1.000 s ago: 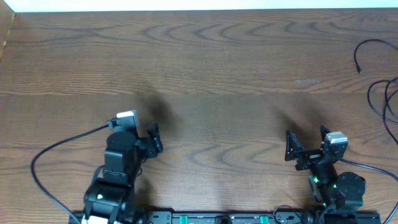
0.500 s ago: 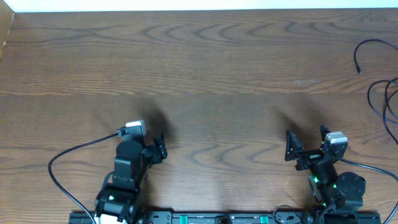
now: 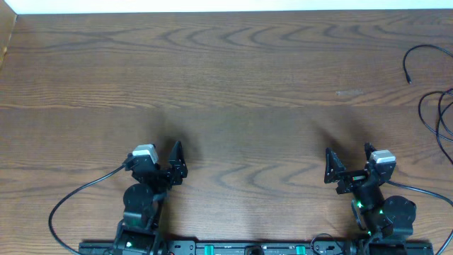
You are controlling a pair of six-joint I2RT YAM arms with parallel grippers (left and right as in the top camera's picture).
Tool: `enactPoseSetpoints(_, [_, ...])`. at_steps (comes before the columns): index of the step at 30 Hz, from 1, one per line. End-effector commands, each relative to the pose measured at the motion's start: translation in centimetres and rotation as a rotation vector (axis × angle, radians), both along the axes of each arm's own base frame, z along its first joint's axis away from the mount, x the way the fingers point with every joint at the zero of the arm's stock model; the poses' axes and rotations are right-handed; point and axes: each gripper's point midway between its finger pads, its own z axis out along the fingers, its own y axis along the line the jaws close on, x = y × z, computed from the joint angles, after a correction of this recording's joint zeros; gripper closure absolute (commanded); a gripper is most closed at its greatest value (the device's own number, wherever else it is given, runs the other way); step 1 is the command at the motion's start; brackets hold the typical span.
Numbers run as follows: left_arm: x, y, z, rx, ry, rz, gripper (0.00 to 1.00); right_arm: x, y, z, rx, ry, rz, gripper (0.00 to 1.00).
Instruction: Untangle cables
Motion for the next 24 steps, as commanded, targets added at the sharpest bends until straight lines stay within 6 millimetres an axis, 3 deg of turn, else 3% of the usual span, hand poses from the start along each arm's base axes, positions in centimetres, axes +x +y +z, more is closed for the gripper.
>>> enactPoseSetpoints(1, [0.0, 0.9, 1.5, -0.01, -0.068, 0.046, 0.23, 0.0, -0.2, -0.1, 0.01, 0.001, -0.01, 0.01])
enactPoseSetpoints(5, [-0.2, 1.8, 3.4, -0.003, -0.149, 0.087, 0.24, 0.0, -0.2, -0.1, 0.009, 0.001, -0.01, 0.01])
enactPoseSetpoints(9, [-0.4, 2.2, 3.9, 0.014, -0.175, 0.098, 0.23, 0.0, -0.2, -0.1, 0.009, 0.001, -0.01, 0.01])
enactPoseSetpoints(19, [-1.1, 3.4, 1.5, 0.063, -0.084, 0.132, 0.23, 0.0, -0.2, -0.1, 0.009, 0.001, -0.01, 0.01])
enactPoseSetpoints(24, [-1.1, 3.6, 1.6, 0.152, -0.089, 0.122, 0.24, 0.0, -0.2, -0.1, 0.009, 0.001, -0.01, 0.01])
